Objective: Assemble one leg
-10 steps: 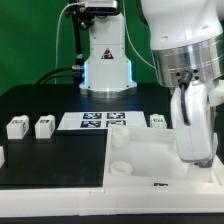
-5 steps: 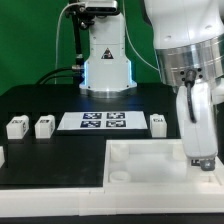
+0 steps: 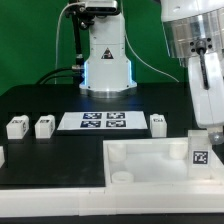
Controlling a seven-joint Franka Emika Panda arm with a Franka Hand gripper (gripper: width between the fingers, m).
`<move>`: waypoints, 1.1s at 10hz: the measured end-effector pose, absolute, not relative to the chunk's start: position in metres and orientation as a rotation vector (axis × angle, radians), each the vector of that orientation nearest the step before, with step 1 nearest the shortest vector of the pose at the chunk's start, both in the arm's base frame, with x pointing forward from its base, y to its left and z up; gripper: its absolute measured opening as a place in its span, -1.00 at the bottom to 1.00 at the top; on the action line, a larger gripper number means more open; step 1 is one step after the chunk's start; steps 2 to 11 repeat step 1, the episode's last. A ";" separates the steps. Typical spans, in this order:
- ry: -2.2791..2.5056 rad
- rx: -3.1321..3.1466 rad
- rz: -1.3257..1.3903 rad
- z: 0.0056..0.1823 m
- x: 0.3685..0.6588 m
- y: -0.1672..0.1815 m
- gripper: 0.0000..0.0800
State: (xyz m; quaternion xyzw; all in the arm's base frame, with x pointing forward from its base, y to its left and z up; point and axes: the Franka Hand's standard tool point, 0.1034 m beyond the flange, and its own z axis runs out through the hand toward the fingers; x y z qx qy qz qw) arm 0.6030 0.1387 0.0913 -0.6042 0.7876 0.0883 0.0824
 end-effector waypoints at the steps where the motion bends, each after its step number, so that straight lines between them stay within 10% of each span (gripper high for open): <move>1: 2.352 -1.805 0.264 0.091 0.603 0.139 0.62; 11: 2.352 -1.805 0.264 0.091 0.603 0.139 0.62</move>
Offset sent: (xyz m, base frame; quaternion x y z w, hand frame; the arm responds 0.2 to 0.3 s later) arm 0.0000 0.0000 0.0000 0.0000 0.0000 0.0000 1.0000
